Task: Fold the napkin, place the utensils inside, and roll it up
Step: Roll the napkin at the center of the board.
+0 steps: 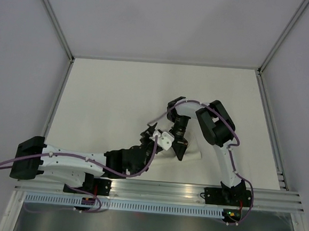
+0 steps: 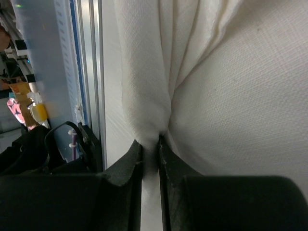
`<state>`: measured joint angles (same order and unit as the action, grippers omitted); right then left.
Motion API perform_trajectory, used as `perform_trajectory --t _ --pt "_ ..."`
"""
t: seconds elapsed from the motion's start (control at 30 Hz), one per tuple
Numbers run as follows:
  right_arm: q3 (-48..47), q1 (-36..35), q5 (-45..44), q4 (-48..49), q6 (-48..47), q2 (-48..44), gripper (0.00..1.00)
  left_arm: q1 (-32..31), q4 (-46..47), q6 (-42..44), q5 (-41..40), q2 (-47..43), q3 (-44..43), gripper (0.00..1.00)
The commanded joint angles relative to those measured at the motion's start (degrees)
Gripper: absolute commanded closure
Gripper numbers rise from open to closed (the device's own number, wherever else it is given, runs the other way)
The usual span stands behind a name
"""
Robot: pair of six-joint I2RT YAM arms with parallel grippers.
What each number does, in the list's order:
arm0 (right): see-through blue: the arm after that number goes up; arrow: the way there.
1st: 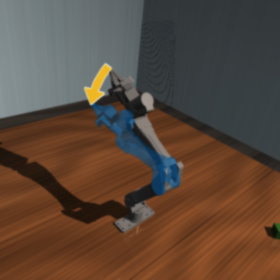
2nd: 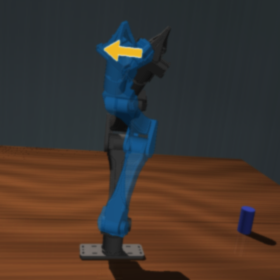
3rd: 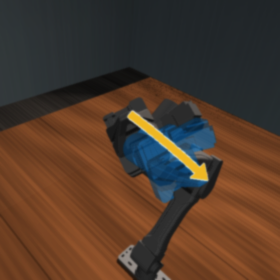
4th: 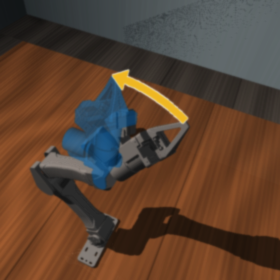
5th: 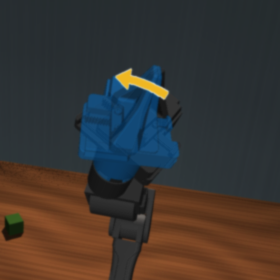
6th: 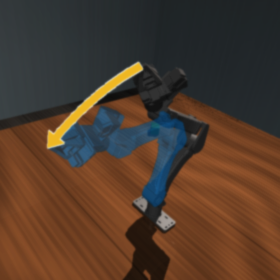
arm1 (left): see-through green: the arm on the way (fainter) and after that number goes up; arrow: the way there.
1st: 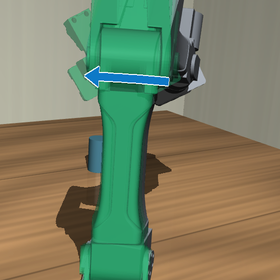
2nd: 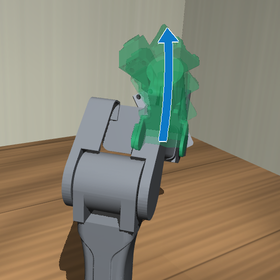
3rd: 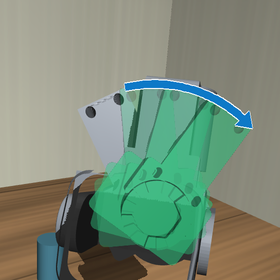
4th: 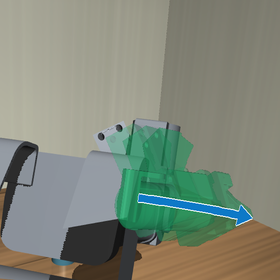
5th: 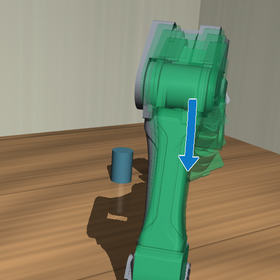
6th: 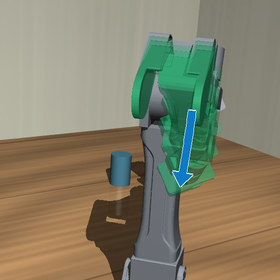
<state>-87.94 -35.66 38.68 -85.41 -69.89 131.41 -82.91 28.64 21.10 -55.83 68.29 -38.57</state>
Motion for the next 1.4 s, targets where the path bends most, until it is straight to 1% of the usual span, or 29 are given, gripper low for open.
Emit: perform_trajectory --t 0.0,0.1,0.13,0.17,0.2,0.23,0.3,0.33,0.37,0.4,0.43,0.47,0.53,0.57,0.67,0.7,0.77,0.87,1.07,1.37 --pt "-0.74 -0.38 -4.75 9.82 -0.25 3.23 0.87 -1.29 -1.88 -1.84 4.83 -5.53 0.42 0.40" --pt "-1.09 -0.29 -4.57 10.26 0.80 3.32 0.88 -1.81 -10.33 -6.32 6.44 -5.28 -1.94 0.42" --pt "-1.09 -0.29 -4.57 10.26 1.15 3.41 0.88 -2.42 -11.32 -7.82 6.18 -5.88 -2.30 0.42" --pt "-1.18 -0.29 -4.66 10.43 1.33 3.50 0.88 -3.82 -9.07 -7.66 5.74 -6.93 -1.26 0.42" --pt "-1.18 -0.29 -4.66 10.70 1.51 3.50 0.88 -4.01 -8.09 -7.92 8.43 -7.99 -0.12 0.41" --pt "-1.18 -0.29 -4.66 10.79 1.60 3.50 0.88 -3.92 -10.43 -10.27 9.94 -8.61 0.68 0.40" --pt "-1.18 -0.29 -4.66 10.88 1.95 3.50 0.88 -3.57 -15.08 -11.60 11.79 -4.51 -1.14 0.41" --pt "-1.27 -0.29 -4.66 10.96 2.04 3.58 0.88 -3.48 -18.68 -14.48 13.45 -2.40 -1.86 0.41" --pt "-1.27 -0.37 -4.66 11.05 2.38 3.59 0.88 -3.05 -20.28 -15.47 15.21 1.63 -2.12 0.42" --pt "-1.44 -0.29 -4.66 11.05 2.47 3.76 0.88 -2.96 -19.95 -16.17 19.06 3.23 -2.21 0.42" --pt "-1.44 -0.37 -4.66 11.05 2.56 3.76 0.88 -2.08 -19.42 -17.66 21.01 4.82 -2.21 0.42" --pt "-1.53 -0.29 -4.66 11.40 3.09 3.76 0.88 -1.47 -19.07 -18.37 22.33 8.40 -2.30 0.42" --pt "-1.36 -0.29 -4.75 11.49 3.18 3.76 0.88 0.63 -17.40 -19.17 26.37 11.41 -2.04 0.42" --pt "-1.18 -0.29 -4.84 12.01 3.79 3.59 0.88 1.26 -14.96 -19.08 27.78 13.43 -1.95 0.42" --pt "-0.92 -0.29 -5.19 12.45 3.97 3.50 0.88 4.42 -12.57 -19.08 34.28 15.20 -1.43 0.41" --pt "-0.92 -0.29 -5.19 12.54 4.23 3.50 0.88 5.47 -12.04 -19.17 38.82 15.99 -1.42 0.41" --pt "-1.00 -0.29 -5.19 12.81 4.41 3.41 0.88 7.50 -11.68 -18.73 41.15 16.96 -1.51 0.41" --pt "-1.27 -0.20 -5.28 12.90 4.94 3.58 0.88 10.92 -11.24 -19.17 51.31 18.01 -1.60 0.41" --pt "-1.27 -0.20 -5.28 13.25 5.46 3.59 0.88 14.27 -12.82 -19.26 60.39 21.44 -3.18 0.42" --pt "-1.09 -0.20 -5.45 14.04 6.52 3.50 0.88 16.38 -7.81 -20.31 61.63 25.92 -2.39 0.44"
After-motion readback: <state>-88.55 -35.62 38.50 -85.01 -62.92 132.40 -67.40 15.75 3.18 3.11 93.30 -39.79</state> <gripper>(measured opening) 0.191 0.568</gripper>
